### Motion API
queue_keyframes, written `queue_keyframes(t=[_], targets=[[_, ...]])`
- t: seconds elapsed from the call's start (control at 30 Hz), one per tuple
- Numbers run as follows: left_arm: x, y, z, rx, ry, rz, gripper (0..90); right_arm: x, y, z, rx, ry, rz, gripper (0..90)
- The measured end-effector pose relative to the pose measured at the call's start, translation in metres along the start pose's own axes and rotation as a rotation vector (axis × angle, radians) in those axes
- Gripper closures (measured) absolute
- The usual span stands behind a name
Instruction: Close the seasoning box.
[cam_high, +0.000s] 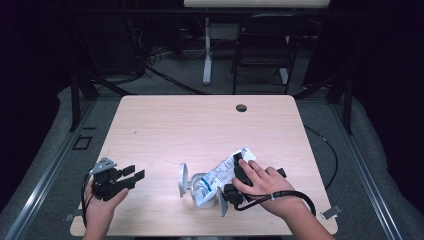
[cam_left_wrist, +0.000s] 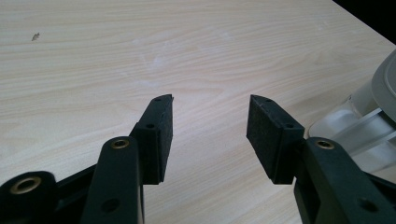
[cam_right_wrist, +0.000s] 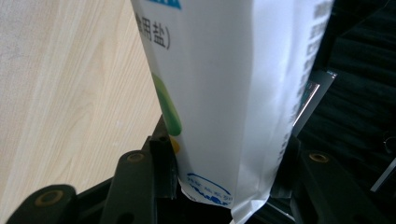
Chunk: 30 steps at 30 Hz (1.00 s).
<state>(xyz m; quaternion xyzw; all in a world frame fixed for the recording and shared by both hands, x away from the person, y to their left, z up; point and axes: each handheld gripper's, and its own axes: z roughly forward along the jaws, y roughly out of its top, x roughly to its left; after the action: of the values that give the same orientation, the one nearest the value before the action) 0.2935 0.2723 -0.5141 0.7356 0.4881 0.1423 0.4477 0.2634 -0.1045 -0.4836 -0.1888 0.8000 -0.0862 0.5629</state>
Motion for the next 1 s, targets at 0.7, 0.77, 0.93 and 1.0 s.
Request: queue_keyframes(t=[0.7,0.77,0.93,1.0], targets=[[0.0,-0.0001,0.0,0.0,-0.001,0.001,51.3,-0.002,0.0005,-0.0021,0.014,-0.006,-0.007,58.8],[0.0,0.0,-0.0001,0.0,0.001,0.0,51.3,-0.0023,0.0006,-0.0021,0.013,-0.006,-0.005,59.1],[0.0003,0.0,-0.0002,0.004,0.0,0.001,51.3,-0.0023,0.0009,-0.0021,0.014,-0.006,-0.004,59.8],[0.0007,-0.0002,-0.0002,0.005,0.0,0.0,51.3,-0.0025,0.0011,-0.0023,0.015,-0.006,-0.003,60.2]])
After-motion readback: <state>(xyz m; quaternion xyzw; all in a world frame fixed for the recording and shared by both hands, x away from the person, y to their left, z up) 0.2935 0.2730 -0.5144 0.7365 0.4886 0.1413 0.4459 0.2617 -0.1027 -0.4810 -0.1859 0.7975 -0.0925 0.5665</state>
